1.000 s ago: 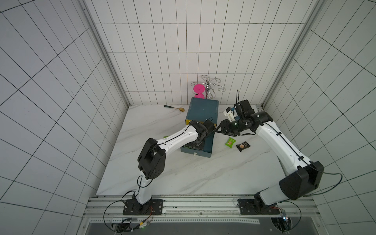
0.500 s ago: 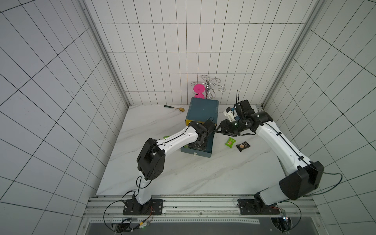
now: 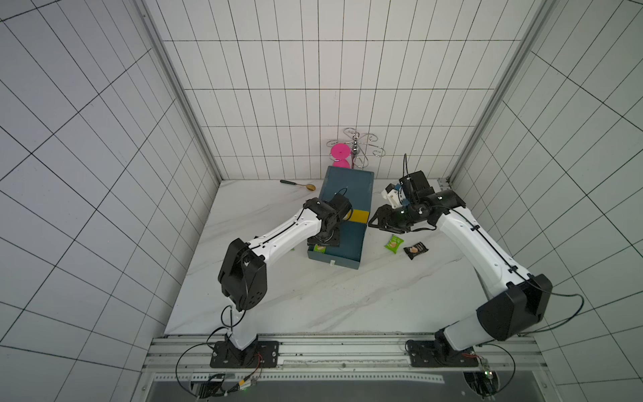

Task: Take the cookies out of the drawer
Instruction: Adjust the cookie in the drawer.

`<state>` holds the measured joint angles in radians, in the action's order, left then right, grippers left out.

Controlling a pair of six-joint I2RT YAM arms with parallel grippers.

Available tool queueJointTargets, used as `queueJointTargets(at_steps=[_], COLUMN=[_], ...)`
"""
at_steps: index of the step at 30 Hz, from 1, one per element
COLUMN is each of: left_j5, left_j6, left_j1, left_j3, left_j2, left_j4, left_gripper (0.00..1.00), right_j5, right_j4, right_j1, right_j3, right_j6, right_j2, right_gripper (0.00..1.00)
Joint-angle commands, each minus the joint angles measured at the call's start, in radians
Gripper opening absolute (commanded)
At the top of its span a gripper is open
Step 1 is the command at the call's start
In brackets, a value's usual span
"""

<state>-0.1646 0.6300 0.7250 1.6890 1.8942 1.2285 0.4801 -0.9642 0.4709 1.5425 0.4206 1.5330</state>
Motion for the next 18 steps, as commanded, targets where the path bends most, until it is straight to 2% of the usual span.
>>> queueJointTargets(at_steps=[1,18], left_j5=[-0.029,0.113], left_j6=[-0.007,0.002], left_j1=[0.000,0.037], left_j3=[0.020,-0.006], left_j2=[0.049,0.089], left_j4=[0.010,-0.094], left_gripper=[0.64,0.64], right_j5=[0.015,0.022], right_j4=[-0.019,-0.021], right_j1=[-0.002,-0.002], right_j3=[0.036,0.044], right_j6=[-0.022,-0.032], right_j2=[0.019,0.044], right_gripper=[0.52,0.52])
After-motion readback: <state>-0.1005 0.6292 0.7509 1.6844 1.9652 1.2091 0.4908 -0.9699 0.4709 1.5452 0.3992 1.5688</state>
